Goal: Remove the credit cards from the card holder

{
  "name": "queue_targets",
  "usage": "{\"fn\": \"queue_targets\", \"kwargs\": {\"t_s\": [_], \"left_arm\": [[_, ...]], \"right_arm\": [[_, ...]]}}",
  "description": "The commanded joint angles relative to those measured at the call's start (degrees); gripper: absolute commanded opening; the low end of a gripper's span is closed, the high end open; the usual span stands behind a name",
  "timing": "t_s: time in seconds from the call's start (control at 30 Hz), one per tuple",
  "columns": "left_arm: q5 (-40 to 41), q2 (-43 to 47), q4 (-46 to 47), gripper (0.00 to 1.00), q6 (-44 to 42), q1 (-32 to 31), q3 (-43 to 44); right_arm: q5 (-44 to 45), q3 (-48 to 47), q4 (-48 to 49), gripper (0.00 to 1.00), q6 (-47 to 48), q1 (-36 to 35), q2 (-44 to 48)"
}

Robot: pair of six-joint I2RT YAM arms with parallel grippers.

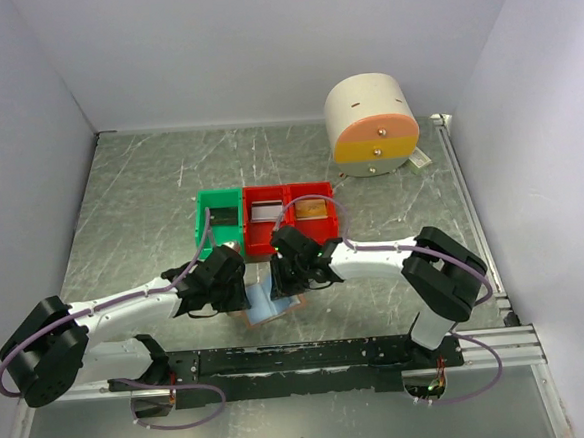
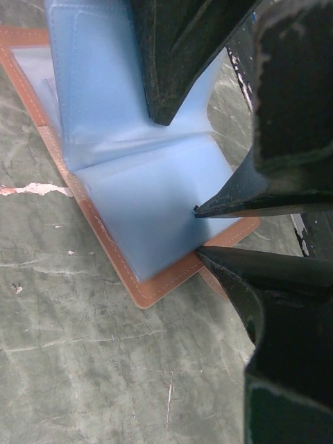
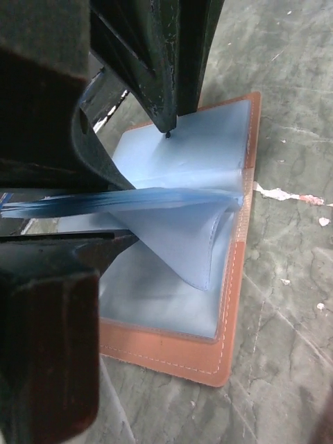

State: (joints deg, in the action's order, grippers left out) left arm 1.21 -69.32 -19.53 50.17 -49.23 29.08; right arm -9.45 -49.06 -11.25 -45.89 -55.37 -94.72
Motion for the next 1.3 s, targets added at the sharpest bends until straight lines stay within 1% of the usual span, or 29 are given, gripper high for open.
{"fn": "queue_targets", "kwargs": {"t_s": [0.0,0.03,0.1,0.13,0.23,0.33,0.43,0.63,0.7,0.87,1.03,1.1,1.27], "left_arm": [[-0.07,-0.91,-0.06,0.35,0.02,-0.36,-0.82],[0.07,-0.8,-0.49,0.35,-0.06,-0.42,-0.6],[0.7,-0.25,-1.7,0.35,-0.24,-0.37,0.04],[1.04,0.44,-2.26,0.36,-0.3,-0.37,0.29],[1.78,2.12,-3.49,0.39,-0.42,-0.4,1.07],[3.11,3.67,-5.07,0.42,-0.15,-0.39,2.03],[5.77,5.6,-7.56,0.42,1.08,-0.42,2.76],[11.89,12.72,-14.09,0.36,6.58,-0.4,1.9],[14.39,15.34,-17.39,0.35,8.75,-0.4,1.77],[20.3,23.13,-24.56,0.34,13.85,-0.29,2.02],[23.31,29.4,-29.1,0.35,18.6,-0.29,2.65],[24.09,31.0,-30.1,0.35,19.95,-0.42,3.05],[24.3,33.95,-30.39,0.36,20.31,-0.41,3.02]], "right_arm": [[3.66,-0.36,-2.46,0.21,0.41,-0.35,0.47],[5.59,-0.58,-3.98,0.24,0.44,-0.29,0.82],[10.22,-1.24,-8.39,0.39,0.33,-0.11,2.0],[11.9,-1.44,-9.62,0.43,0.4,0.1,3.11],[15.32,-2.77,-12.17,0.51,1.92,0.19,6.15],[16.53,-4.67,-13.54,0.55,3.83,-0.1,8.32],[17.81,-6.66,-13.97,0.58,4.81,-1.53,8.47],[13.68,-7.9,-8.5,0.67,5.88,-5.56,4.06],[14.09,-10.62,-7.98,0.71,6.05,-7.53,1.91],[15.28,-15.47,-8.78,0.73,6.8,-11.35,-4.6],[19.7,-19.3,-12.02,0.76,6.84,-13.82,-9.01],[21.05,-19.95,-12.99,0.77,6.8,-14.11,-10.3],[21.7,-20.79,-15.06,0.77,6.66,-14.51,-14.3]]}}
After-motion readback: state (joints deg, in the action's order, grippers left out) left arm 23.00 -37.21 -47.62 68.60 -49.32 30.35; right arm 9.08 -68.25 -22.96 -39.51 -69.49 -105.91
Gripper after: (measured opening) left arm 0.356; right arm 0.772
